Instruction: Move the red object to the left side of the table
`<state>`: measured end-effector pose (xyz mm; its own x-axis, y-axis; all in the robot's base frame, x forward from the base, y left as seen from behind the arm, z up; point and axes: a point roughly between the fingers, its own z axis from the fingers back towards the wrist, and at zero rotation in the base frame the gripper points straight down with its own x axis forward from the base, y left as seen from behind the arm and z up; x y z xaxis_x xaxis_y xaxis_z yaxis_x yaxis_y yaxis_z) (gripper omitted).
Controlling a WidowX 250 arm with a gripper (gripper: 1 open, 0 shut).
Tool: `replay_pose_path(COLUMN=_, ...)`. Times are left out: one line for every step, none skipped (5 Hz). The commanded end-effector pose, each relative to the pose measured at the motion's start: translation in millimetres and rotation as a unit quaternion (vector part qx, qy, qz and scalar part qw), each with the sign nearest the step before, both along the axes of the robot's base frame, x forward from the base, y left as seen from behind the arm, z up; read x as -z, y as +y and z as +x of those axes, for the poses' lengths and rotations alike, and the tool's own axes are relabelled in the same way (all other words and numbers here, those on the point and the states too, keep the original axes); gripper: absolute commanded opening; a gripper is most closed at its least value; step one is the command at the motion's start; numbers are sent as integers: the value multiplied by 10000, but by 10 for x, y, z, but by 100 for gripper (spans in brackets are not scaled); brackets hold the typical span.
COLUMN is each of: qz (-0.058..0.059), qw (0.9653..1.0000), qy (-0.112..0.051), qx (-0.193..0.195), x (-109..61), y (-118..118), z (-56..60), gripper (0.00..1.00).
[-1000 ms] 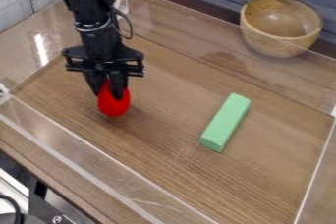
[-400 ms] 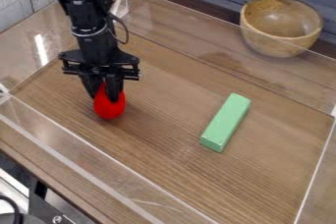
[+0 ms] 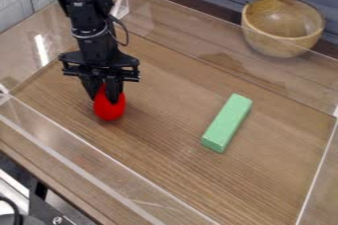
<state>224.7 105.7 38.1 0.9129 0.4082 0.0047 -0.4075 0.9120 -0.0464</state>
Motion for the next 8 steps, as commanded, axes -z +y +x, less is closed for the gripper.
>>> replay_pose_path(qz=111, qw=9999, qy=-110, qx=-63, x=-71, y=94, z=42, gripper=0)
replay_pose_path(qz=124, qw=9999, qy=-89, qx=-64, x=-72, y=110, z=36, gripper=0)
replay_pose_path(qz=135, qw=9999, qy=-69, qx=-62, x=-74, y=124, z=29, gripper=0)
replay_pose_path(qz=146, qw=9999, qy=-45, qx=-58, x=-73, y=130, z=25, gripper=0)
replay_pose_path(qz=156, qw=9999, qy=-21, qx=-56, x=-72, y=135, z=20, gripper=0)
replay_pose_path(qz=165, qw=9998, qy=3, qx=-53, x=-69, y=138, z=16, gripper=0)
replay_pose_path(qz=174, qw=9998, qy=28, qx=-50, x=-65, y=142, z=12, gripper=0)
replay_pose_path(qz=181, qw=9998, qy=53, qx=-47, x=-62, y=145, z=9, gripper=0)
